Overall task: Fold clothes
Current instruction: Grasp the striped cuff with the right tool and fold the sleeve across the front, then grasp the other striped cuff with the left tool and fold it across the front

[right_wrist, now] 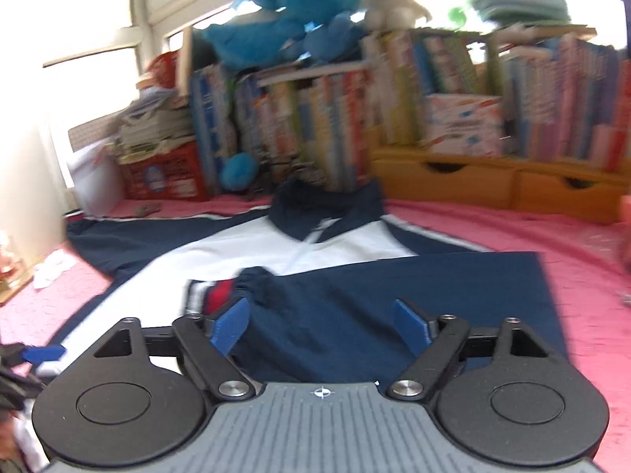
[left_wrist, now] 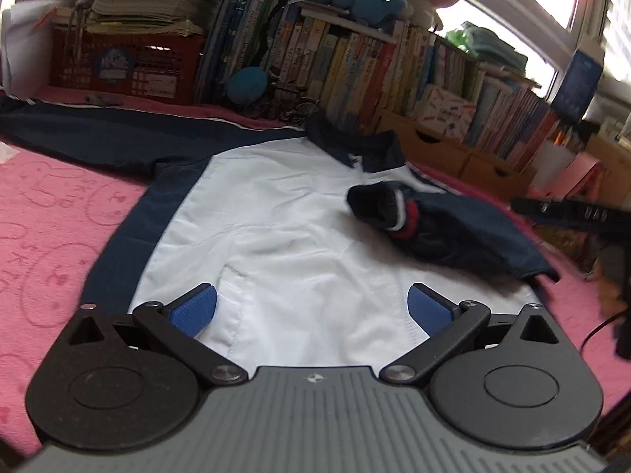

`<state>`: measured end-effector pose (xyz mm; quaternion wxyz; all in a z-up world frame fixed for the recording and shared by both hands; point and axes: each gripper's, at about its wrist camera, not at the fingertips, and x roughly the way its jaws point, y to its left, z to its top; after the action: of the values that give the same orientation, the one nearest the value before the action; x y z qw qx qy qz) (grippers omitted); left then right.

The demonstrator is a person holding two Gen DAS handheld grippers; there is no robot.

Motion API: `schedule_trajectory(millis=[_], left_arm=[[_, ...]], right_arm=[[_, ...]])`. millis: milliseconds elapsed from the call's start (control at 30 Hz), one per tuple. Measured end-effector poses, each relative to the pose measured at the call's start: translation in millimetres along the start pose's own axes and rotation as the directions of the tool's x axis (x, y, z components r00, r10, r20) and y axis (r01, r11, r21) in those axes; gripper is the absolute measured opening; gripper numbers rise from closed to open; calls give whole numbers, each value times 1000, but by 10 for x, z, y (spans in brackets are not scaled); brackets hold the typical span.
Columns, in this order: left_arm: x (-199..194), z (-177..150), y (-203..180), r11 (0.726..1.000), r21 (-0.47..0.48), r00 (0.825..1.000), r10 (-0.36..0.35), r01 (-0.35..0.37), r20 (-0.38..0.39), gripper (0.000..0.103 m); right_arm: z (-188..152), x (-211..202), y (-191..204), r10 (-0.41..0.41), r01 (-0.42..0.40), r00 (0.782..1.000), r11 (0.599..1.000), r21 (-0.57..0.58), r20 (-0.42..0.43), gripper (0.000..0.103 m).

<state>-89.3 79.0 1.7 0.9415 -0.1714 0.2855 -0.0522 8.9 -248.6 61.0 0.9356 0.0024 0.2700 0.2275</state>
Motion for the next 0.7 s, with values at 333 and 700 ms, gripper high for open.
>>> schedule_trajectory(millis=[333,700], left_arm=[[531,445,-435,953,-218,977,-213,212,21,103],[1510,341,-545,892,-453,999,20,-4,30,91]], right_arm=[[-523,-469,-474,-204,198,978,973,116,48,85],[-804,-669,-723,-238,213,968,950,229,84,87]])
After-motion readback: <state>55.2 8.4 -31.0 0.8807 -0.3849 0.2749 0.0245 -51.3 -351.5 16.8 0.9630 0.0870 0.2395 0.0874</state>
